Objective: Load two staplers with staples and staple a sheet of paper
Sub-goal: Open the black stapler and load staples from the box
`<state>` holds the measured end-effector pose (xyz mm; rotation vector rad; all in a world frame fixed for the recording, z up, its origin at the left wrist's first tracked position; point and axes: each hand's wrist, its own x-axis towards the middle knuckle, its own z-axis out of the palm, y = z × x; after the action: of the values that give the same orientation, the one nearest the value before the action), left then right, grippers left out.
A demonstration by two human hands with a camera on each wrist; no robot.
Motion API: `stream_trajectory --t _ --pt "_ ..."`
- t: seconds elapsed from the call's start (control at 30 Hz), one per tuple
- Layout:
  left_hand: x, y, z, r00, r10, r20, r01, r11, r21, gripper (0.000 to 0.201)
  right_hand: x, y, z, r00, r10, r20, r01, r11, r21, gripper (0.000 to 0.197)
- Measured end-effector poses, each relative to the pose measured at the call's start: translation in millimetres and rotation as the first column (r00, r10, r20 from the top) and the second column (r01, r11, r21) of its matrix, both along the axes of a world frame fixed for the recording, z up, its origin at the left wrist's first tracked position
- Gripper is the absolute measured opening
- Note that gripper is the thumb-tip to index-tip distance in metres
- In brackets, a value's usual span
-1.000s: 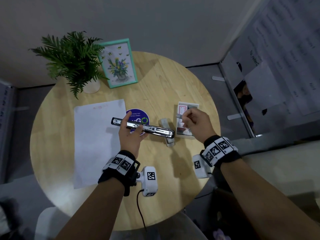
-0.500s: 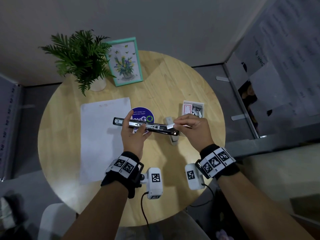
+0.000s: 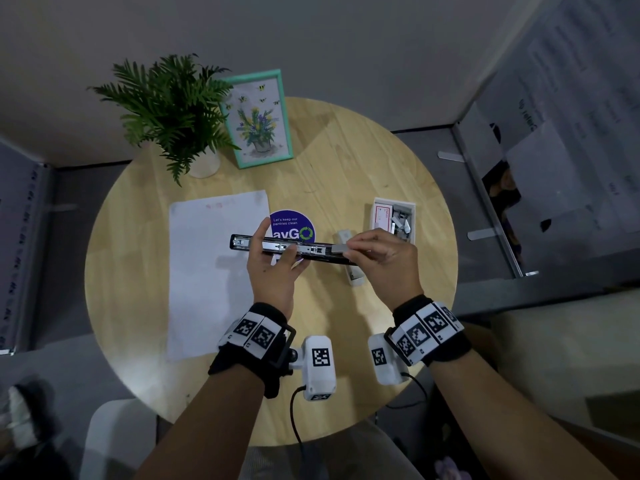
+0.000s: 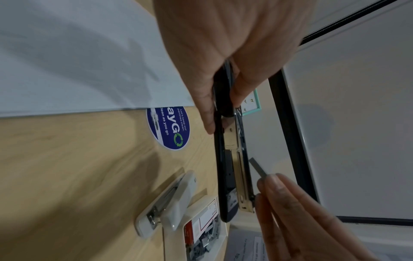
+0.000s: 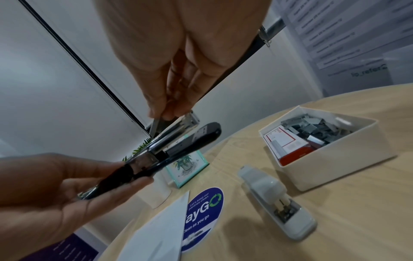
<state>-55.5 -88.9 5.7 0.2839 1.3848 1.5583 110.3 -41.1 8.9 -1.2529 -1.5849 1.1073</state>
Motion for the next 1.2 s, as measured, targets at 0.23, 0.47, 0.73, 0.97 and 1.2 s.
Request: stream_trajectory --t 0.23,0.47,0.73,0.97,1.2 --pt "-1.8 -1.7 -0.8 1.0 0.021 0.004 -0.02 0.999 -0.03 0.054 -2.4 -0.9 -4.1 0.991 0.022 0.134 -0.04 0.991 0.128 0.011" --pt "-4.5 -0.7 -0.9 0.999 0.044 0.03 -0.043 0.998 -0.041 0.053 -3.3 0.3 -8.8 0.984 0.027 0.173 -0.058 0.982 0.178 0.01" --pt "-3.5 0.2 -1.2 0.998 0.041 0.039 -0.04 0.999 -0.03 0.054 -6.8 1.5 -8.2 0.989 0.027 0.146 -0.043 0.994 0.103 0.009" --pt "-3.8 2.5 -1.1 0.998 0.035 0.043 -0.034 0.999 -0.022 0.054 -5.5 4.2 -4.5 0.992 0.023 0.122 -0.033 0.996 0.087 0.008" --pt "-1.7 3.7 -1.7 0.998 0.039 0.049 -0.038 0.999 -0.018 0.054 -5.1 4.9 -7.3 0.981 0.013 0.195 -0.047 0.984 0.171 0.008"
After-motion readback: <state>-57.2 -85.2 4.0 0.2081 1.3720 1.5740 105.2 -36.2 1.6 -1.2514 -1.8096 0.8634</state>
